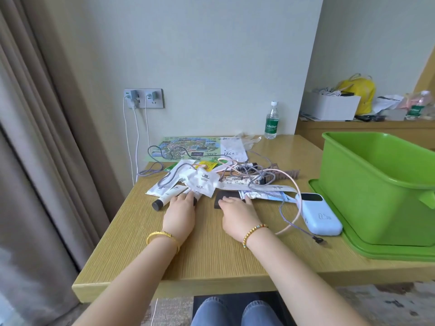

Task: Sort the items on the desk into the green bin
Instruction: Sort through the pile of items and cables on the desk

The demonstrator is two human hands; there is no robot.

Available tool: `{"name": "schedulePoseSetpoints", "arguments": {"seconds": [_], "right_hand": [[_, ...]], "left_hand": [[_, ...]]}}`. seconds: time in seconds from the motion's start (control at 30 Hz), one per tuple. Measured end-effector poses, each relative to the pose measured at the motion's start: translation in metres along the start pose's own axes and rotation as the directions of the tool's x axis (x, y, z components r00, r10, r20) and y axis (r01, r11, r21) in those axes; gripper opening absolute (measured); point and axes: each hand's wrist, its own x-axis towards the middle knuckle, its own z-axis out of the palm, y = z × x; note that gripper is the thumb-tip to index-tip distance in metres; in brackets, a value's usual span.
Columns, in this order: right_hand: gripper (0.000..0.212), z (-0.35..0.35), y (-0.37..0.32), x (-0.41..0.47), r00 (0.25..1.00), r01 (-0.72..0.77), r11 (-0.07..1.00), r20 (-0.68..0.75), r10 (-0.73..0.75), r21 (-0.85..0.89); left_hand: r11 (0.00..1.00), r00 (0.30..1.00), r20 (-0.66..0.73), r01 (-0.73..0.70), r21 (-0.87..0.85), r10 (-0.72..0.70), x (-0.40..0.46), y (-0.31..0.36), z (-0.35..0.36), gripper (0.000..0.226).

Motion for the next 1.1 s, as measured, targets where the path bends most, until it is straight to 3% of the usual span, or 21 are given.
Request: {"name": "schedulePoseSetpoints", "arguments": {"seconds": [0.13, 0.2, 0.33, 0.43, 0.53, 0.6, 0.7, 0.8, 0.87, 0.97, 1.03, 1.1], "right_hand": [[0.024, 0.006, -0.011, -0.012, 0.962, 0.027, 0.991, -0.272, 0.011, 0.133], [0.023, 0.007, -0.019, -0.011, 0.952, -0.027, 0.983, -0.294, 0.08, 0.179], [0.049, 0.02, -0.041, -0.002, 0.956, -0.175, 0.974, -0.213, 0.203, 0.143], [0.074, 0.028, -0.042, 0.002, 0.92, -0.299, 0.938, -0.207, 0.332, 0.175], [0.084, 0.027, -0.03, 0.005, 0.876, -0.396, 0.89, -0.197, 0.44, 0.225], [0.08, 0.028, -0.027, 0.005, 0.855, -0.402, 0.882, -0.243, 0.457, 0.246], [0.067, 0.03, -0.03, 0.002, 0.852, -0.36, 0.898, -0.303, 0.427, 0.253], [0.068, 0.031, -0.034, 0.001, 0.901, -0.199, 0.935, -0.321, 0.293, 0.295], [0.066, 0.025, -0.037, -0.002, 0.899, -0.101, 0.883, -0.338, 0.277, 0.457], [0.038, 0.005, -0.033, -0.013, 0.911, -0.012, 0.603, -0.24, 0.335, 0.798], [0.029, -0.013, -0.027, -0.021, 0.94, 0.0, 0.205, -0.07, 0.335, 0.979], [0.033, -0.038, -0.014, -0.029, 0.959, 0.06, -0.258, 0.016, 0.282, 0.964]], "left_hand": [[0.991, 0.993, -0.089, 0.071, -0.115, -0.081, -0.002, -0.006, 0.0, 0.036], [0.975, 0.983, -0.102, 0.134, -0.179, -0.154, -0.004, -0.011, -0.002, 0.028], [0.962, 0.968, -0.136, 0.181, -0.206, -0.211, -0.011, -0.018, -0.005, 0.022], [0.96, 0.959, -0.158, 0.203, -0.195, -0.235, -0.014, -0.019, -0.006, 0.022], [0.921, 0.943, -0.133, 0.256, -0.294, -0.305, -0.014, -0.017, -0.009, 0.022], [0.853, 0.928, -0.11, 0.275, -0.443, -0.356, -0.012, -0.019, -0.012, 0.02], [0.654, 0.899, -0.047, 0.28, -0.703, -0.435, -0.011, -0.024, -0.019, 0.017], [0.498, 0.884, 0.02, 0.282, -0.82, -0.467, -0.011, -0.025, -0.022, 0.02], [0.418, 0.882, 0.062, 0.282, -0.863, -0.468, -0.011, -0.021, -0.023, 0.022], [0.231, 0.858, 0.171, 0.313, -0.921, -0.484, -0.013, 0.0, -0.023, 0.023], [0.094, 0.869, 0.239, 0.307, -0.947, -0.434, -0.013, 0.025, -0.027, 0.025], [0.007, 0.903, 0.242, 0.262, -0.965, -0.354, -0.011, 0.056, -0.036, 0.027]]}}
